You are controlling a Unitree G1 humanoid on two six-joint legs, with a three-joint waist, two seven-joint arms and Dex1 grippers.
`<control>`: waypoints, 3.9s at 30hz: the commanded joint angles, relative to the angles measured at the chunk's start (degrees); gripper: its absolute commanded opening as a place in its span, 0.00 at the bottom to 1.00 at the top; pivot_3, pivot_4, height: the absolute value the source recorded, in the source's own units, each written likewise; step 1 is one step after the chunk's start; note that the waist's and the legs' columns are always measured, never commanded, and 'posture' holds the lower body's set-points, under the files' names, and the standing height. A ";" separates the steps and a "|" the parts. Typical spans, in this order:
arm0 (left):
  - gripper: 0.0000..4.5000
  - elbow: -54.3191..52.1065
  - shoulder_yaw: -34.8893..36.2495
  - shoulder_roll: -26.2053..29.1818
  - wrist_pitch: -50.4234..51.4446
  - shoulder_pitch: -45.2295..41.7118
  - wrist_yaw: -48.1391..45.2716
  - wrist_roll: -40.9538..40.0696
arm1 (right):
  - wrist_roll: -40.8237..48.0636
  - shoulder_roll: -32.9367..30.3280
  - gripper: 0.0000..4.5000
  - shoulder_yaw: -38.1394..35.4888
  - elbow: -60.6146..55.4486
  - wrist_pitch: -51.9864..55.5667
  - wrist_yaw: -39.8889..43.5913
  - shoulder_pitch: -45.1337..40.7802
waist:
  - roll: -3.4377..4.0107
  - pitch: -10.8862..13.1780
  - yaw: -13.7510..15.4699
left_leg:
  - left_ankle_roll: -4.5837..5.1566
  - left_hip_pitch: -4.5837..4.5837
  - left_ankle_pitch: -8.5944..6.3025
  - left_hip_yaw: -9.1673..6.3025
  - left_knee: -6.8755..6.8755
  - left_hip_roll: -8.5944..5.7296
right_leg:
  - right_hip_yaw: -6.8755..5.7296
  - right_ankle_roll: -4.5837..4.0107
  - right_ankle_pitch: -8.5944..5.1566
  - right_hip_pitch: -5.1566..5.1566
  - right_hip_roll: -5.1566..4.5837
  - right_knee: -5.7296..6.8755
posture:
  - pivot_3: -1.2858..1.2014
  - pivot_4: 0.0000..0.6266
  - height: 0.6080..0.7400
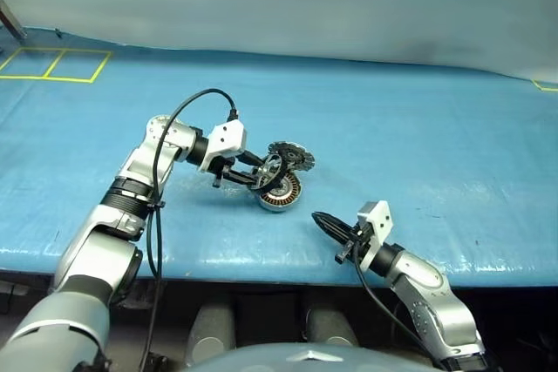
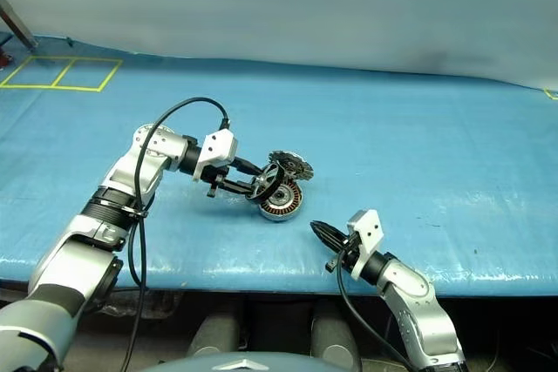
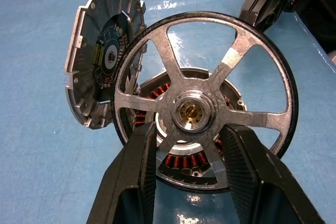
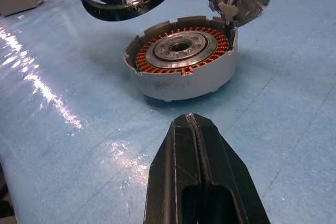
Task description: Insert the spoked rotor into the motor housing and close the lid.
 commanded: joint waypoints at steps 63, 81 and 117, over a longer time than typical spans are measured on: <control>0.85 -0.28 2.84 -0.23 -5.05 2.13 4.48 2.72 | -2.33 1.22 0.00 1.36 -0.74 -1.81 -1.08 -6.37 | 0.01 0.00 -0.40 | 0.00 0.01 0.00 -0.01 -0.03 0.01 | 0.00 -0.01 0.00 -0.01 0.00 0.02 | 0.52 0.24 1.00; 0.85 -11.73 9.66 -3.19 -1.92 20.52 12.96 -7.28 | -9.38 6.22 0.00 7.91 16.93 5.70 -4.19 -30.44 | 0.03 0.00 -0.49 | -0.01 0.02 0.01 -0.02 -0.05 0.01 | -0.02 -0.26 0.17 0.00 0.01 0.03 | 0.52 0.24 1.00; 0.85 -18.84 11.72 -0.78 4.41 26.35 15.25 -11.66 | -8.73 9.41 0.00 7.42 5.17 9.92 -5.97 -26.96 | -0.10 -0.55 -1.41 | -0.04 0.72 0.00 0.18 -0.83 0.21 | -0.02 -0.66 -0.09 0.13 0.08 0.05 | 0.52 0.24 1.00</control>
